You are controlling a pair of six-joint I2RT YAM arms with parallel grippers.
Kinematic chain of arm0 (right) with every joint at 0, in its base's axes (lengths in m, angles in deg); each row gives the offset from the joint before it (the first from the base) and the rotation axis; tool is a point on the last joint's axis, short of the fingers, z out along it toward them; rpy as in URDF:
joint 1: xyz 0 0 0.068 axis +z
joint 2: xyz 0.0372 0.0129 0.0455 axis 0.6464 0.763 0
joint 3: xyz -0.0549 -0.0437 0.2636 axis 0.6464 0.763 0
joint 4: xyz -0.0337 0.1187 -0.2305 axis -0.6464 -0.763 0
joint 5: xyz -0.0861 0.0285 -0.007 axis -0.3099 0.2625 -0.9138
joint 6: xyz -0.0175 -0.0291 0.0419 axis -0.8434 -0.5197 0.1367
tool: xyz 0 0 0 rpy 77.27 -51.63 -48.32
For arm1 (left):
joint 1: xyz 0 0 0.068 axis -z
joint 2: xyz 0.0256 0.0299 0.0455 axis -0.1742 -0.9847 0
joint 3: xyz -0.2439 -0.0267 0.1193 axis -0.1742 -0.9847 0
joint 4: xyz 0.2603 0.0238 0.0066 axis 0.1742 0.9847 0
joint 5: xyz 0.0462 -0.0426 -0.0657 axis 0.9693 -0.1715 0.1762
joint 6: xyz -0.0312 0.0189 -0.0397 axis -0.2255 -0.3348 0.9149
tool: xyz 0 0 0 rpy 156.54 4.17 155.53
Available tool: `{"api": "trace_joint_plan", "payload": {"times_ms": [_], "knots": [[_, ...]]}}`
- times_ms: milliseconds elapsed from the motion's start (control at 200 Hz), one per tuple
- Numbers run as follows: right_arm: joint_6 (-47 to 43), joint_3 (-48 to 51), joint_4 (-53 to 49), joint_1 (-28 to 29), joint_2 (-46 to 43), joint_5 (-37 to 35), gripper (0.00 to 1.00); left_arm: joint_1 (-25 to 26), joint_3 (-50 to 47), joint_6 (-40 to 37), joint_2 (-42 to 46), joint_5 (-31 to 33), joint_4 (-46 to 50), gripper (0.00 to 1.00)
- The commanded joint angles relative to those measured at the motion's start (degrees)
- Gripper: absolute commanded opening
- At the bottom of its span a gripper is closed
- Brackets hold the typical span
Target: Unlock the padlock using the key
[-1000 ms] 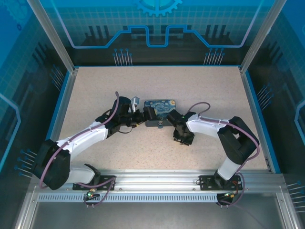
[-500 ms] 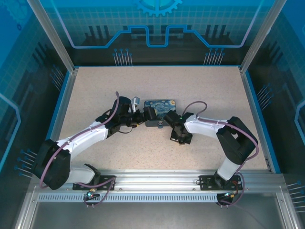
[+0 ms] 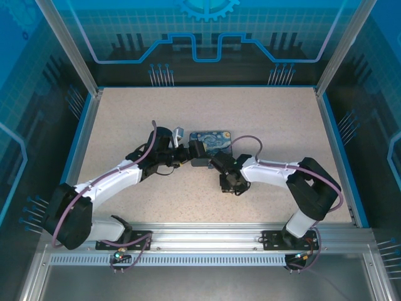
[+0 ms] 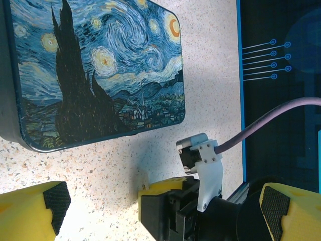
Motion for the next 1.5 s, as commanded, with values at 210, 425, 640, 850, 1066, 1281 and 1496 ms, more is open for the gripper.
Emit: {"api": "trace_joint_plan", "payload": {"times_ms": [210, 425, 640, 850, 1066, 1281, 1496], "knots": [[-4.8, 0.2, -0.7, 1.3, -1.5, 2.8, 0.32, 0.1, -0.2, -0.7, 2.5, 0.1, 0.4, 0.99], [-5.5, 0.4, -2.5, 1.9, -1.5, 2.0, 0.32, 0.1, 0.3, -0.7, 2.3, 0.1, 0.6, 0.99], [-5.7, 0.9, -2.6, 2.1, -0.3, 1.4, 0.30, 0.1, 1.1, -0.9, 1.8, 0.0, 1.0, 0.99], [-6.8, 1.1, -1.9, 2.7, 1.4, 1.2, 0.09, 0.1, 1.9, -0.9, 1.2, 0.2, 1.4, 0.99], [-10.0, 0.9, -0.9, 2.6, -1.2, 1.2, 0.00, 0.1, 2.2, -1.0, 0.7, 0.5, 2.0, 0.99], [-15.5, 0.8, 0.6, 1.1, -9.6, 3.0, 0.00, 0.1, 2.5, -1.1, 0.7, 1.2, 2.6, 0.99], [-18.4, 4.3, 4.1, -3.7, -15.6, 8.9, 0.00, 0.2, 2.6, -0.8, 0.7, 1.7, 2.6, 0.99]]}}
